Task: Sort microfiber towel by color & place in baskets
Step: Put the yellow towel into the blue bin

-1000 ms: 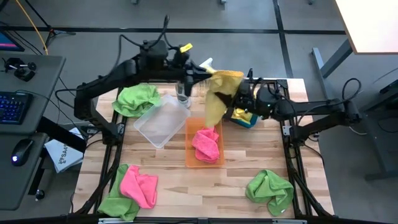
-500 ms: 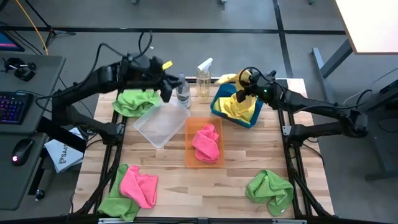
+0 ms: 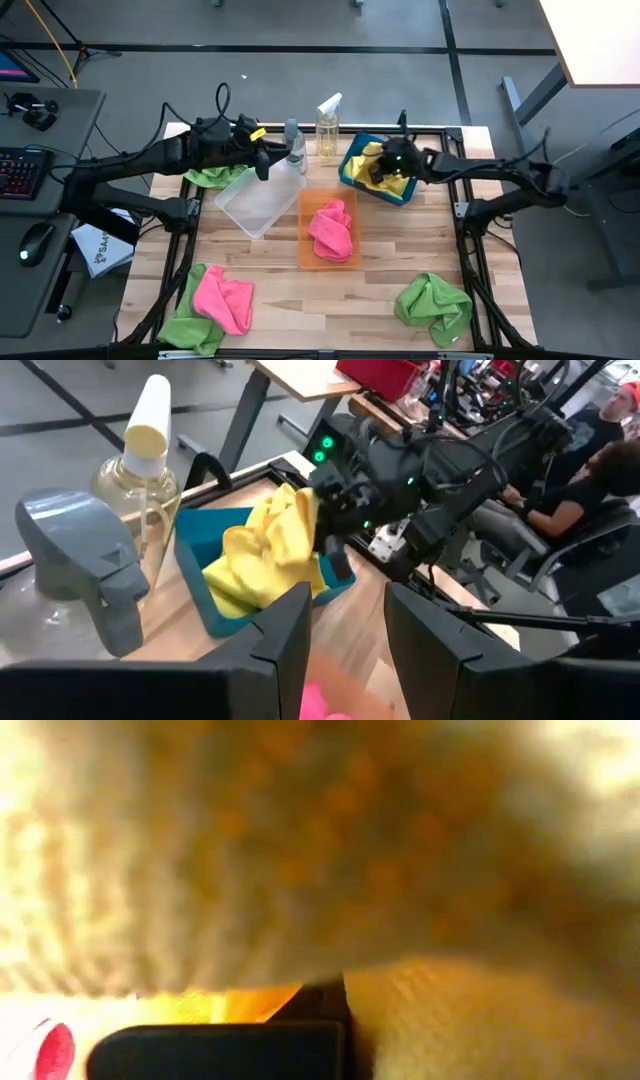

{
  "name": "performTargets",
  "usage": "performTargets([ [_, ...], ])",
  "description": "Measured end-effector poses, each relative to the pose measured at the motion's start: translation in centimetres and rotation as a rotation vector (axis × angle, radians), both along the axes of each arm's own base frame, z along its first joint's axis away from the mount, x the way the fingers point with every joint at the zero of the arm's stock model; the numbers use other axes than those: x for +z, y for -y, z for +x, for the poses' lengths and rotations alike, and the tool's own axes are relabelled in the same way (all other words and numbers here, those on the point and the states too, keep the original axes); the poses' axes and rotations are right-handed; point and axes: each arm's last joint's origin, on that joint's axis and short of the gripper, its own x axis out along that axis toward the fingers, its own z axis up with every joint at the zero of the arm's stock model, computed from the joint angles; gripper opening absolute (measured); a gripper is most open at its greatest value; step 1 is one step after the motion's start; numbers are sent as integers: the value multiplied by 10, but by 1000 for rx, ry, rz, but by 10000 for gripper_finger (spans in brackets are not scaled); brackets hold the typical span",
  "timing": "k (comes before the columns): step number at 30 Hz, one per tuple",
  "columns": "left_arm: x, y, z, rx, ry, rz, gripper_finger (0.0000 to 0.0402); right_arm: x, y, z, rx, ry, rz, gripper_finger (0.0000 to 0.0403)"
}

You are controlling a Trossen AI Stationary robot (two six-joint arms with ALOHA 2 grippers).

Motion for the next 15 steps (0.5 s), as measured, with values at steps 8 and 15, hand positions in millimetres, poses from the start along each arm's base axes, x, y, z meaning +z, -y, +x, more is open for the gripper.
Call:
performTargets([
  [8,1,0,0,-5,6,4,117,-23,-12,17,48,87,276,0],
  [15,0,0,0,-11,-5,19,117,1,-9,-3,-84,155,294,0],
])
